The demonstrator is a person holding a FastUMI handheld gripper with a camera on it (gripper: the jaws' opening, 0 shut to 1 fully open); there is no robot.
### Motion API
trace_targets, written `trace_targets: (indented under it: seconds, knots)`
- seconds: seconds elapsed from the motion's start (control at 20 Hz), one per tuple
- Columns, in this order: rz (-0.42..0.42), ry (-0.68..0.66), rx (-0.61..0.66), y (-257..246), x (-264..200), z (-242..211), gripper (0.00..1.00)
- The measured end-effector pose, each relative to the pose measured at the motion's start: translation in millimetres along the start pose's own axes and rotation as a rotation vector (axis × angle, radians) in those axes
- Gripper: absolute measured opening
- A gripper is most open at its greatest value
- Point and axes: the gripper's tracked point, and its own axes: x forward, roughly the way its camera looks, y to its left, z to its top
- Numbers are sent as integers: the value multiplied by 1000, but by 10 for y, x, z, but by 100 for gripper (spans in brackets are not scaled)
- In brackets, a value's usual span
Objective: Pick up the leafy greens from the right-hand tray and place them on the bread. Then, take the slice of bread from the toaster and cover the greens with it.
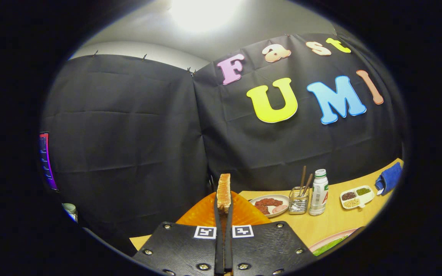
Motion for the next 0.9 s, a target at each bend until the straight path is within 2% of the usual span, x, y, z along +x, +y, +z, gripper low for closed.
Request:
trace_targets:
  seconds: [0.2, 0.4, 0.7, 0.9]
  knots:
    - [-56, 29, -58, -423, -331, -3, 1]
    - [-177, 79, -197, -1107, -746, -59, 1]
    - [-307, 190, -356, -1826, -1265, -407, 1]
    - [-350, 268, -417, -2078, -1426, -709, 1]
